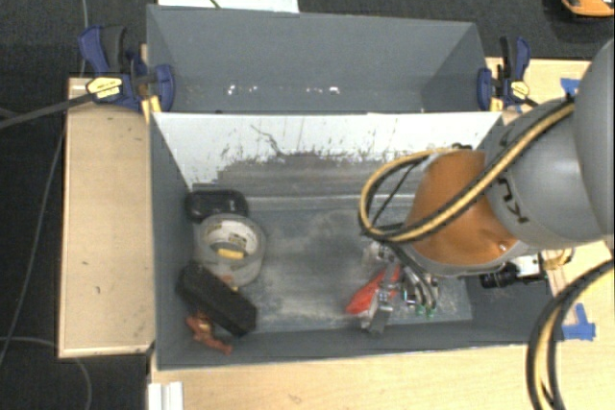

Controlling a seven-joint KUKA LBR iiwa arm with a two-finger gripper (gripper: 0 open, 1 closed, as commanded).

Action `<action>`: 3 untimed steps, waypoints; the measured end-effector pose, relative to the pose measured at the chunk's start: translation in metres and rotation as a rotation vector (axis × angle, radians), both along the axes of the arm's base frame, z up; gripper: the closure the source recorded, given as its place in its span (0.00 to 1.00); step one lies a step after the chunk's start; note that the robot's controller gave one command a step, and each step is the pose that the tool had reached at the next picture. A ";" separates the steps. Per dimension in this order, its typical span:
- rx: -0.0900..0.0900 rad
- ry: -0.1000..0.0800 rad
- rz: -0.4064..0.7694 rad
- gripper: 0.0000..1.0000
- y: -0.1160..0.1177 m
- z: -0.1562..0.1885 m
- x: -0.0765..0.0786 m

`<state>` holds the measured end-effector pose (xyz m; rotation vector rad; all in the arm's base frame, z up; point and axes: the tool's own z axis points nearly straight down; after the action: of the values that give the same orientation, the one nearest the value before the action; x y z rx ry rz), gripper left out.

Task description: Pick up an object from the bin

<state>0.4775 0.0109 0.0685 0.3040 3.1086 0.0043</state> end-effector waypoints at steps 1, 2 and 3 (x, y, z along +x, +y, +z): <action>0.000 0.004 0.185 1.00 0.016 0.008 0.014; 0.001 0.004 0.184 1.00 0.016 0.008 0.014; 0.000 -0.002 0.193 1.00 0.008 0.012 0.015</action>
Offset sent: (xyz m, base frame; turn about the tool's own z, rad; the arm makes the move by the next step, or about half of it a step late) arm 0.0000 0.0000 0.0000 0.0000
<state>0.4927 0.0189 0.0807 0.0033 3.1222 0.0069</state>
